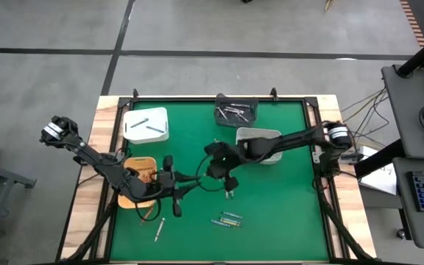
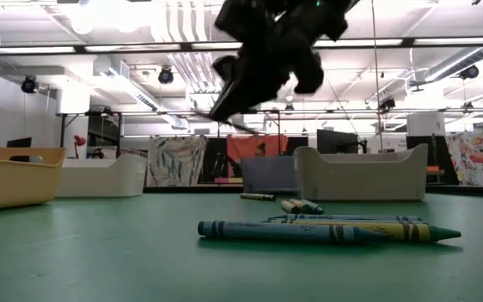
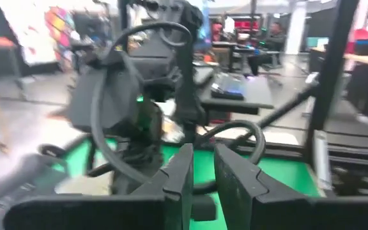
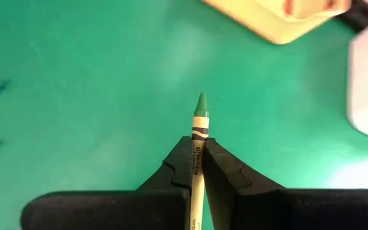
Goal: Sort crayons
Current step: Put the green crayon into the gray bin
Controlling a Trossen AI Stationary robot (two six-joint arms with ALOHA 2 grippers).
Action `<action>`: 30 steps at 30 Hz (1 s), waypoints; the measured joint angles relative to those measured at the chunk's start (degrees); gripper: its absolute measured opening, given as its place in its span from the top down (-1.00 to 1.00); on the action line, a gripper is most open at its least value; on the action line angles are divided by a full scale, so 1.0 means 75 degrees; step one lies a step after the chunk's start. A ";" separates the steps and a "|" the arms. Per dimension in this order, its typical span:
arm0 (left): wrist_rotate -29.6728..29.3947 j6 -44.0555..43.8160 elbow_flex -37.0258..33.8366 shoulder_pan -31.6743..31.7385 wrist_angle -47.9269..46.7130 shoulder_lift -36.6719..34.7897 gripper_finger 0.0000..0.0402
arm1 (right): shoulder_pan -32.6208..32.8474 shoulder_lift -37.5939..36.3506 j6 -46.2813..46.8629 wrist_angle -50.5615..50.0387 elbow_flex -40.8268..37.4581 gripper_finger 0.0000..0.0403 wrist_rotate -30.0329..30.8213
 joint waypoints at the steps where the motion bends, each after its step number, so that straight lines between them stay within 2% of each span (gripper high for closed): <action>1: -0.0109 0.0236 0.0050 0.0009 -0.0003 -0.0069 0.77 | -0.0084 -0.0223 0.0008 -0.0135 -0.0005 0.94 -0.0003; 5: -0.0288 0.1282 0.0243 0.0059 -0.0298 -0.0543 0.77 | -0.0604 -0.1167 0.0024 -0.0611 -0.0003 0.94 0.0018; 8: -0.0293 0.1818 0.0320 0.0200 -0.0846 -0.1014 0.77 | -0.1133 -0.1756 0.0216 -0.0951 -0.0036 0.94 0.0408; 12: -0.0282 0.1998 0.0320 0.0696 -0.1799 -0.1735 0.77 | -0.2062 -0.2265 0.0679 -0.1279 -0.0074 0.94 0.0502; 15: -0.0223 0.1883 0.0311 0.1371 -0.2706 -0.2165 0.77 | -0.2888 -0.2411 0.1122 -0.1276 -0.0081 0.94 0.0495; 17: 0.0177 0.1813 0.0303 0.1944 -0.3223 -0.2369 0.77 | -0.3430 -0.2330 0.1450 -0.1305 -0.0104 0.94 0.0506; 21: 0.1519 0.1606 0.0300 0.3248 -0.3831 -0.2535 0.77 | -0.4293 -0.1990 0.2118 -0.1387 -0.0118 0.94 0.0449; 24: 0.1993 0.1520 0.0294 0.4090 -0.4053 -0.2482 0.77 | -0.4693 -0.1782 0.2258 -0.1751 -0.0118 0.94 -0.0052; 27: 0.2039 0.1519 0.0294 0.4650 -0.4214 -0.2353 0.77 | -0.4763 -0.1686 0.2585 -0.2394 -0.0118 0.94 -0.0588; 30: 0.2064 0.1547 0.0288 0.4974 -0.4257 -0.2249 0.77 | -0.4681 -0.1763 0.2668 -0.3601 -0.0098 0.94 -0.1369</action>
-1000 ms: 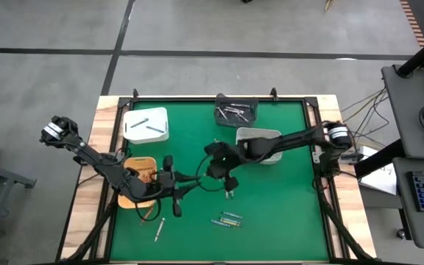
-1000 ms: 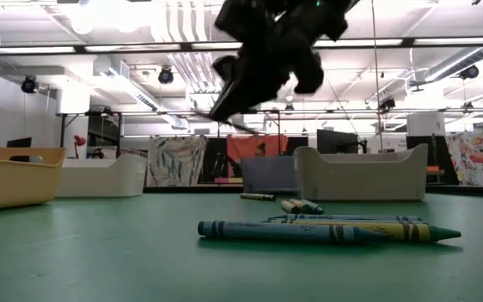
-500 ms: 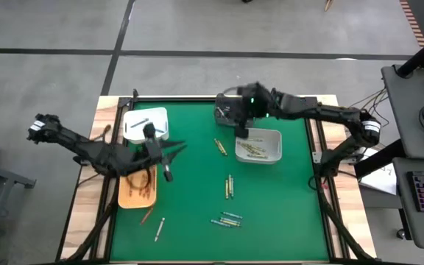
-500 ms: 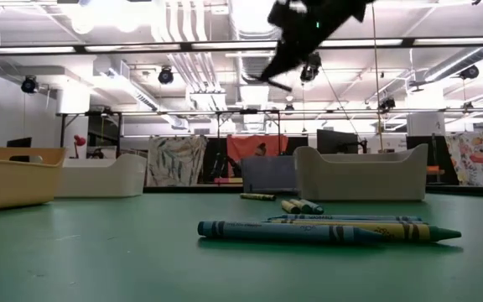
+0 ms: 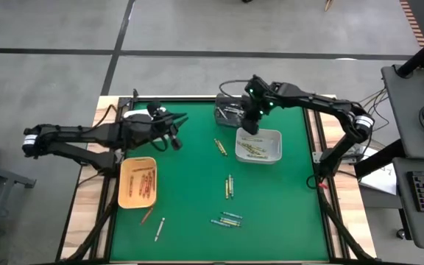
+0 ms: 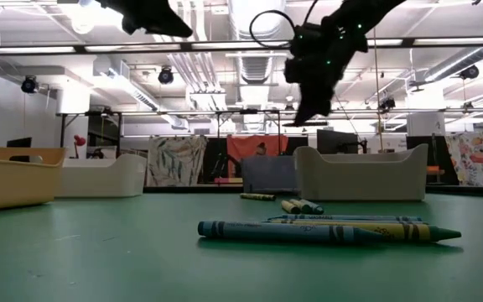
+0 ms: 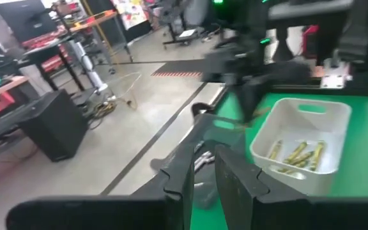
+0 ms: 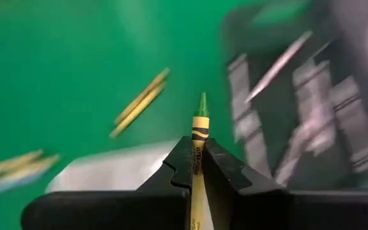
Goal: Sort crayons
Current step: Put the green crayon into the gray bin
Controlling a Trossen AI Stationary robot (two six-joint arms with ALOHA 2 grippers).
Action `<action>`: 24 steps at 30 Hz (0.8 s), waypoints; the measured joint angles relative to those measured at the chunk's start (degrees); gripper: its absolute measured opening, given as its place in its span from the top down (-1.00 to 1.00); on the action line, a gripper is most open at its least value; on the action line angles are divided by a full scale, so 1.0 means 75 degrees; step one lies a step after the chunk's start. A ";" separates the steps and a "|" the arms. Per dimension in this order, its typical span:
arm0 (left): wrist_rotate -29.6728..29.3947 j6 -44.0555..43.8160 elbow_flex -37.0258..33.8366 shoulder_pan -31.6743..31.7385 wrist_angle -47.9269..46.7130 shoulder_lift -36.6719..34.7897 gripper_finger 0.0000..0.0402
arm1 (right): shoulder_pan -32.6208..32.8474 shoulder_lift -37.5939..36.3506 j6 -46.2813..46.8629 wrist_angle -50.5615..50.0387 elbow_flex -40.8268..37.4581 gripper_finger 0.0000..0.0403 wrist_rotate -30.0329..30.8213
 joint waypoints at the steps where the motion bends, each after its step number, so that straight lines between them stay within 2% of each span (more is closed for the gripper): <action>1: 0.0002 0.0043 0.0000 0.0062 0.0000 0.0018 0.77 | 0.0038 -0.0038 0.0033 -0.0460 0.0003 0.94 -0.0278; 3: 0.0002 0.0110 0.0000 0.0145 0.0002 0.0049 0.77 | 0.0146 -0.0121 0.0124 -0.1396 -0.0018 0.94 -0.0552; 7: 0.0008 0.0136 0.0000 0.0193 0.0008 0.0081 0.77 | 0.0375 -0.0159 0.0515 -0.2458 -0.0412 0.94 0.0097; 12: 0.0008 0.0141 0.0000 0.0193 0.0002 0.0217 0.77 | 0.0645 -0.0166 0.0707 -0.1970 -0.1221 0.94 0.0390; 16: 0.0008 0.0127 0.0000 0.0193 -0.0002 0.0348 0.77 | 0.0860 -0.0226 0.0884 -0.1052 -0.1719 0.94 0.0536; 24: 0.0014 -0.0074 0.0000 0.0193 0.0008 0.0486 0.77 | 0.1172 -0.0229 0.1126 -0.0097 -0.2104 0.91 0.0531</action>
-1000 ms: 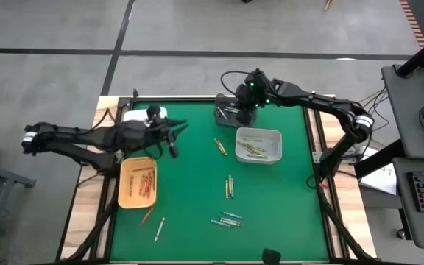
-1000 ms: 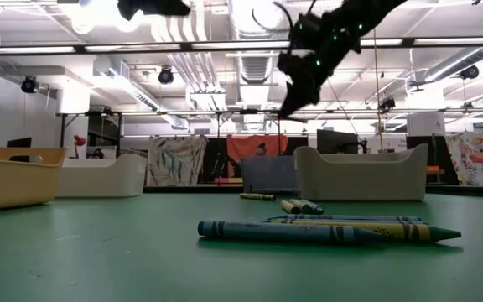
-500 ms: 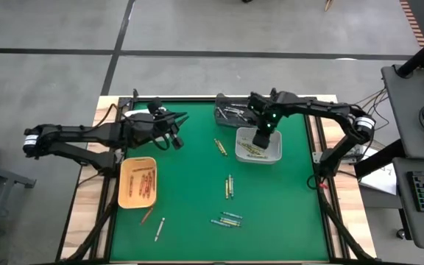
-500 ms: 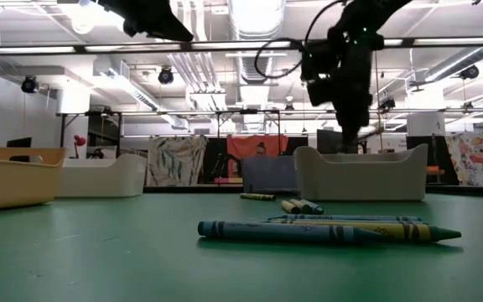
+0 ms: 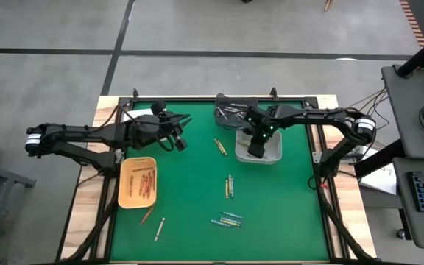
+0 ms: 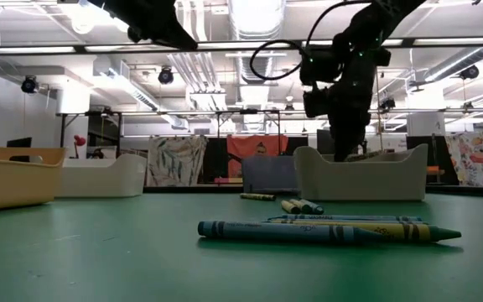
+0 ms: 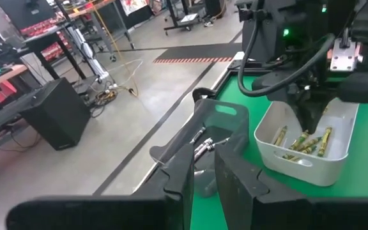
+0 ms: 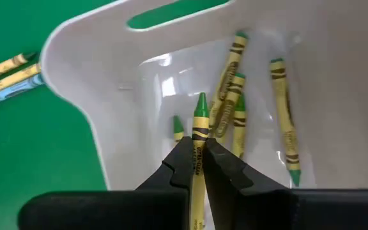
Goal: Sort crayons
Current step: Put the green crayon into the gray bin, then put the white crayon into the black bin
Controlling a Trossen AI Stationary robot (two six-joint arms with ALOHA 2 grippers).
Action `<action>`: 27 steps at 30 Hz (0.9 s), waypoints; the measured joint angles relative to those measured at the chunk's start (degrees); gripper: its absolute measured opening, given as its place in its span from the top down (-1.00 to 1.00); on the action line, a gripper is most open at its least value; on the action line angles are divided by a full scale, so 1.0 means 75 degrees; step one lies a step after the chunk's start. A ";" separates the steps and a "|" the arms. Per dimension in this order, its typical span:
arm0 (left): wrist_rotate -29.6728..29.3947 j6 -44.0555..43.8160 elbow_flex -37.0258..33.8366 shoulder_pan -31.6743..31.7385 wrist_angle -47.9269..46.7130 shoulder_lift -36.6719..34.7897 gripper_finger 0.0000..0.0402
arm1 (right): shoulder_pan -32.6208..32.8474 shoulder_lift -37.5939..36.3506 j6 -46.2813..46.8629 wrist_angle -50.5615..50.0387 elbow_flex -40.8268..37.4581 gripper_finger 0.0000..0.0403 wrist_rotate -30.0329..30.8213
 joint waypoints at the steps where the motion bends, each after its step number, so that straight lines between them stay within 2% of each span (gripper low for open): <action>1: 0.0002 -0.0079 0.0000 0.0000 0.0007 -0.0001 0.77 | -0.0007 0.0000 0.0046 0.0068 -0.0012 0.88 0.0013; 9: 0.0015 -0.0782 0.0000 -0.0050 0.0003 -0.0003 0.77 | -0.0008 -0.0007 -0.0013 0.0085 0.0121 0.59 0.0738; 13: 0.0132 -0.1208 0.0001 -0.0281 0.0018 -0.0003 0.77 | -0.0007 -0.0042 -0.0037 -0.0007 0.0221 0.51 0.0774; 21: 0.0127 -0.2598 0.0172 -0.1121 -0.0057 0.0167 0.77 | 0.0351 -0.0506 0.0107 -0.0108 0.0281 0.55 0.0771; 27: 0.0118 -0.3392 0.0664 -0.1896 -0.0082 0.0833 0.78 | 0.1118 -0.1226 0.0302 0.0262 0.0281 0.64 0.0787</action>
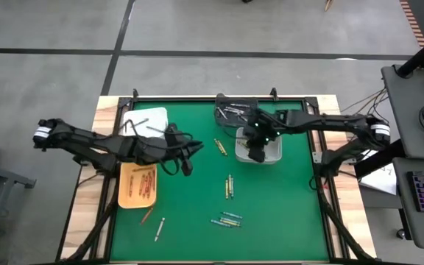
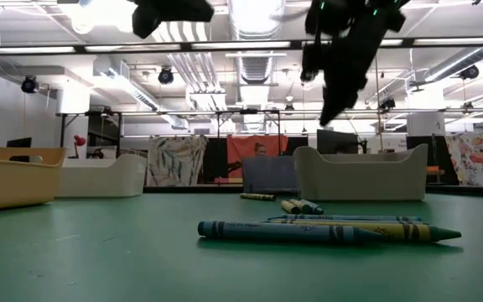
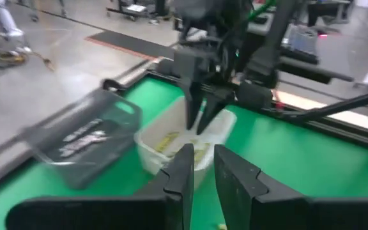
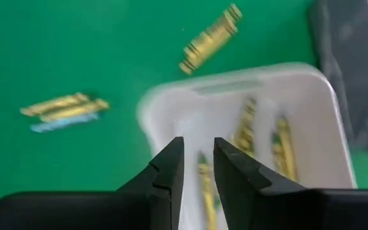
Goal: Sort crayons
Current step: Put the white crayon into the black bin
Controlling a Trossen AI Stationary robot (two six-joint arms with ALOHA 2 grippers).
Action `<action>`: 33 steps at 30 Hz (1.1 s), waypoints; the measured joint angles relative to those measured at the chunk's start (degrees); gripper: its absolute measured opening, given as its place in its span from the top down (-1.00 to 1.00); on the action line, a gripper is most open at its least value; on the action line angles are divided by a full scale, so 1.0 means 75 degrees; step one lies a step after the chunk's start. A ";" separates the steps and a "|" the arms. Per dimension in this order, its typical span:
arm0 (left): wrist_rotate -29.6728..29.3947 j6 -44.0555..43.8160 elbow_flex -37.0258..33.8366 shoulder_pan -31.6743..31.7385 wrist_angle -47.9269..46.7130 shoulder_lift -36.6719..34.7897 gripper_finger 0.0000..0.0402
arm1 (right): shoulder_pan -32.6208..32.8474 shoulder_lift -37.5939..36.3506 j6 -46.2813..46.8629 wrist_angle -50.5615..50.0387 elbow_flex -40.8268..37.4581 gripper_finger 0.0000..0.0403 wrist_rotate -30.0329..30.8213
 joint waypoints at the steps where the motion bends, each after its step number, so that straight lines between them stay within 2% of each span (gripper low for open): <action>1: 0.0001 -0.0140 0.0139 -0.0107 -0.0003 0.0189 0.79 | 0.0152 -0.0130 0.0030 0.0085 0.0000 0.65 -0.0007; 5: -0.0003 -0.0667 0.0944 -0.0596 -0.0650 0.0935 0.80 | 0.0811 -0.0609 0.0141 0.0396 0.0000 0.68 -0.0004; 9: -0.0063 -0.1832 0.2241 -0.1150 -0.2909 0.1562 0.80 | 0.1400 -0.0996 0.0349 0.0365 -0.0004 0.71 -0.0003; 15: -0.0392 -0.4729 0.4081 -0.2167 -0.6485 0.2659 0.80 | 0.2019 -0.1282 0.0359 0.0369 -0.0009 0.71 -0.0001; 20: 0.0496 -0.7398 0.4894 -0.3117 -0.8435 0.3559 0.80 | 0.2172 -0.1227 0.0348 0.0416 -0.0015 0.71 0.0013; 23: 0.1029 -0.8868 0.4975 -0.3757 -0.8641 0.4049 0.80 | 0.2177 -0.1122 0.0339 0.0428 -0.0015 0.71 0.0013; 28: 0.1279 -1.0738 0.4897 -0.4590 -0.8737 0.4989 0.80 | 0.2198 -0.0979 0.0244 0.0450 -0.0020 0.71 0.0018; 33: 0.1634 -1.1099 0.4893 -0.4839 -0.8772 0.5934 0.80 | 0.2377 -0.0939 0.0065 0.0428 -0.0050 0.71 0.0012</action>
